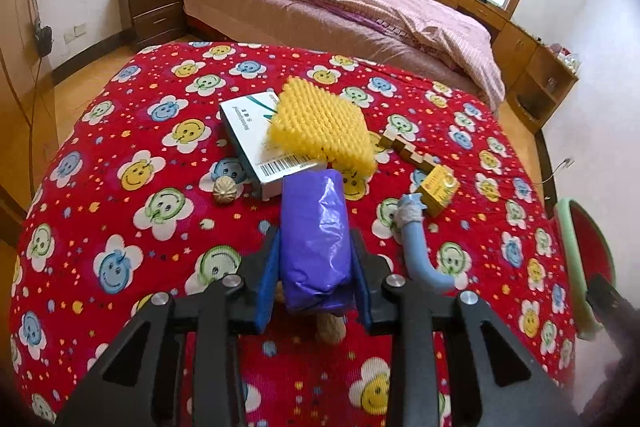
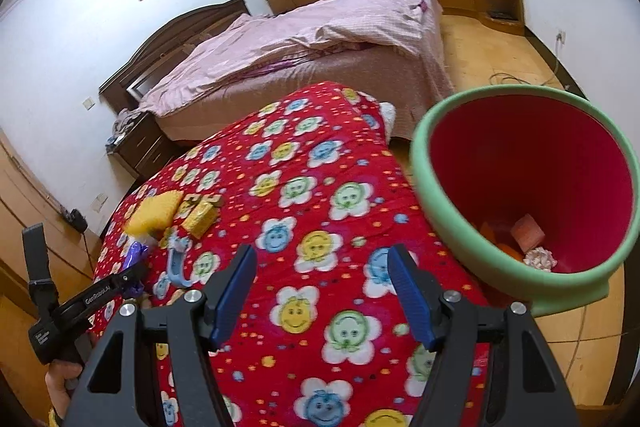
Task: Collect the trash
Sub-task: 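Grasp the purple plastic bag with the left tool, then grasp the blue curved plastic piece with the right tool while the left tool holds the purple bag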
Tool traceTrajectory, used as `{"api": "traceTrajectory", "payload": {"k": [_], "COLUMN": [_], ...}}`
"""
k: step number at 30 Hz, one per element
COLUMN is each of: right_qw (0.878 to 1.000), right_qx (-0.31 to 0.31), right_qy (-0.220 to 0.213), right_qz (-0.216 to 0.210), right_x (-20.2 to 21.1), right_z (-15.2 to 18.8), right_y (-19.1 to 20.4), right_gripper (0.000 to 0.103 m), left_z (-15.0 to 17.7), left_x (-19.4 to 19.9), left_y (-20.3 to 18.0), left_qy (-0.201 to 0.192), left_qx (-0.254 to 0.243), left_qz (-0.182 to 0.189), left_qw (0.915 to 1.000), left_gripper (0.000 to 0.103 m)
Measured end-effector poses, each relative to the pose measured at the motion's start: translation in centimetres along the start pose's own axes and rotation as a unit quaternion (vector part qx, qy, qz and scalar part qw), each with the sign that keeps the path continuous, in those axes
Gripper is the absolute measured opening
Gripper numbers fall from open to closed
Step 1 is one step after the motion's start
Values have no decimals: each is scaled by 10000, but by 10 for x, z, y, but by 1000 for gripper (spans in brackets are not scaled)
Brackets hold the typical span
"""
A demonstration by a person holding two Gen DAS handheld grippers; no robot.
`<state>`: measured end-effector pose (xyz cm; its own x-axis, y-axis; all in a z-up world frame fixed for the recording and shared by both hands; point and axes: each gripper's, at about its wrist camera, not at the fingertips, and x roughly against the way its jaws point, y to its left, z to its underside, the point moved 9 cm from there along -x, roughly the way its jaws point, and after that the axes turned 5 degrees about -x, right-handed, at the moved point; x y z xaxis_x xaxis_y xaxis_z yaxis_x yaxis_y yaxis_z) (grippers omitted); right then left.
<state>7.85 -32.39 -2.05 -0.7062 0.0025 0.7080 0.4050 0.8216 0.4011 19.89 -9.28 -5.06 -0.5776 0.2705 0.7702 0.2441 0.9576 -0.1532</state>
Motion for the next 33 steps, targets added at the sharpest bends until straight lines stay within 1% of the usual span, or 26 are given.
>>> {"api": "traceTrajectory", "payload": {"k": [5, 9, 19, 23, 25, 27, 29, 31, 33], "right_qw": [9995, 9986, 9940, 9911, 9895, 9879, 9872, 9864, 9852], "right_qx": [232, 403, 855, 1071, 1173, 1271, 1317, 1354, 1430], "right_qy": [106, 221, 521, 650, 718, 780, 819, 866, 906], "right_qz": [-159, -271, -446, -447, -449, -430, -377, -342, -273], "right_x": [-9, -19, -46, -61, -69, -77, -86, -93, -100], "right_z": [5, 11, 31, 43, 48, 53, 56, 60, 65], "right_y": [27, 49, 105, 130, 139, 149, 156, 162, 168], "right_gripper": [70, 70, 70, 70, 64, 60, 58, 53, 50], "left_z": [-2, -3, -5, -6, -6, -5, -5, -4, -3], "left_x": [17, 24, 30, 30, 29, 28, 26, 25, 24], "left_y": [7, 21, 52, 61, 66, 70, 72, 74, 76], "left_qy": [-161, -246, -429, -495, -515, -524, -497, -471, -467], "left_qx": [23, 91, 204, 237, 253, 294, 334, 385, 417], "left_qz": [37, -43, -158, -109, -78, -20, 37, 161, 227], "left_qw": [9999, 9996, 9987, 9984, 9983, 9982, 9982, 9980, 9978], "left_gripper": [33, 33, 33, 33, 33, 33, 33, 33, 33]}}
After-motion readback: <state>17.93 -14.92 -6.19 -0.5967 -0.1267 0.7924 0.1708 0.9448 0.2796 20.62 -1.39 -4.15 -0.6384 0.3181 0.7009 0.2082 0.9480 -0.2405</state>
